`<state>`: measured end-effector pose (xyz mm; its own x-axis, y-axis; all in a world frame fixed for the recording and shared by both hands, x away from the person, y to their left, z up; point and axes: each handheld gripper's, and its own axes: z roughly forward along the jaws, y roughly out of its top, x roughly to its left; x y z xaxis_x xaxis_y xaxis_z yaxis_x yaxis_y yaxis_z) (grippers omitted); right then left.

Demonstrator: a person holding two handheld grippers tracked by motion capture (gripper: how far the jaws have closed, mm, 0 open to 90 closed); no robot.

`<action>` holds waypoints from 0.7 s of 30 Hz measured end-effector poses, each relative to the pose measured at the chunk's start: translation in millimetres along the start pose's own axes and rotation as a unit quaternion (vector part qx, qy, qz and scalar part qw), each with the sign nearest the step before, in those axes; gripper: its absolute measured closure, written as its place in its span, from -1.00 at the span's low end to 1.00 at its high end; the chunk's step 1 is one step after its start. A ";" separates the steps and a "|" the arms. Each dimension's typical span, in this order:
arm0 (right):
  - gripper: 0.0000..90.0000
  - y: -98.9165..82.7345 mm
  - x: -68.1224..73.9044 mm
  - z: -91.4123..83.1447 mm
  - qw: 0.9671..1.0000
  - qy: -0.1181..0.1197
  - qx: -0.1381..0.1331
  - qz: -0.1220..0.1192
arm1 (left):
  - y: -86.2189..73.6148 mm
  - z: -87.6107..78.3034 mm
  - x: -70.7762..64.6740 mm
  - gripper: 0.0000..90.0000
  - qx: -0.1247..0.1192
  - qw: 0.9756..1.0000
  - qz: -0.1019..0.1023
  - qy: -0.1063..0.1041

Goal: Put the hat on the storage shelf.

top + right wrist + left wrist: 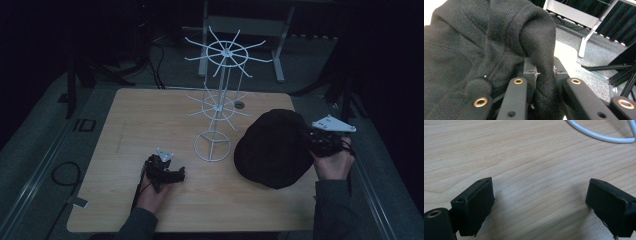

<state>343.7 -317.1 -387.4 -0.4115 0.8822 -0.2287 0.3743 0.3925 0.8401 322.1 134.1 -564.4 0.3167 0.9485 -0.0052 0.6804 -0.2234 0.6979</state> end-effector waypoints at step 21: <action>0.74 19.9 -6.9 -20.7 0.999 0.014 -0.027 -0.042 | 0.0 0.1 -0.2 -0.81 -0.001 1.000 -0.001 0.000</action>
<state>336.8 -320.8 -358.9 -0.4628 0.8392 -0.2858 0.2928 0.4489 0.8442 322.2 133.9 -564.5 0.3148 0.9491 -0.0067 0.6799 -0.2206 0.6993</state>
